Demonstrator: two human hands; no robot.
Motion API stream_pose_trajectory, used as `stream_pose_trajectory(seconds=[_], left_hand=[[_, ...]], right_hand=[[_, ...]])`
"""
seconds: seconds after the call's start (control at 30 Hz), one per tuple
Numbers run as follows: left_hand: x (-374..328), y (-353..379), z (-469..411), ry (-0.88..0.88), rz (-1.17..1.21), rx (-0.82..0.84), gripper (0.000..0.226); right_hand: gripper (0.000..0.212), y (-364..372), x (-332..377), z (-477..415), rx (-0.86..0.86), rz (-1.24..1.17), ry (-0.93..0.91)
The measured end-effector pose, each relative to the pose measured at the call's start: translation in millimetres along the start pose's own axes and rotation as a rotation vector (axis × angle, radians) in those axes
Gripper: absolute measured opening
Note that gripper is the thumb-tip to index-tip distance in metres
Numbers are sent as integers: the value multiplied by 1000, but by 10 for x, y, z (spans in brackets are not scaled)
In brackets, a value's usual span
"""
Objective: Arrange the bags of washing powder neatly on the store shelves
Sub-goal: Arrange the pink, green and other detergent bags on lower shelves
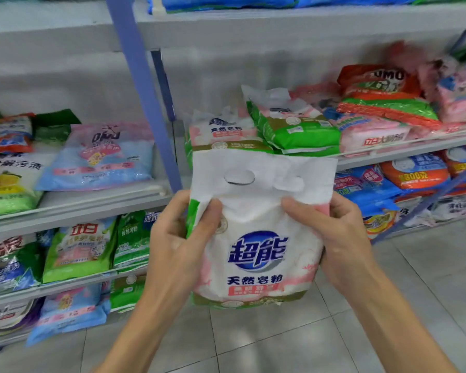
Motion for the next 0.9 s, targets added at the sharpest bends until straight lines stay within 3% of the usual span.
stream_pose_trajectory(seconds=[0.03, 0.2, 0.33, 0.43, 0.63, 0.73, 0.83, 0.9], left_hand=[[-24, 83, 0, 9, -16, -4, 3], [123, 224, -53, -72, 64, -161, 30], [96, 346, -53, 19, 1, -64, 26], [49, 492, -35, 51, -48, -105, 26], [5, 668, -137, 18, 52, -181, 28], [21, 696, -168, -15, 120, -176, 37], [28, 774, -197, -130, 291, -168, 35], [14, 885, -234, -223, 409, -117, 33]], right_hand=[[22, -91, 2, -7, -16, -32, -7], [32, -220, 77, 15, 10, 36, -6], [27, -422, 117, -4, -90, 61, -96], [44, -567, 66, -4, -158, 69, -165], [41, -747, 69, -112, -122, 72, -194], [43, -827, 1, -106, 54, 122, -75], [68, -796, -348, 61, 245, 239, 222], [82, -764, -506, 119, 254, 192, 295]])
Point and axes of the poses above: each hand's wrist, its own z-axis away from the middle knuckle, its own y-axis out of the palm, x = y × z, the point moved 5 cm from there along -z, towards the middle knuckle, and after that the axes turned 5 degrees about x, right-handed, at the moved point
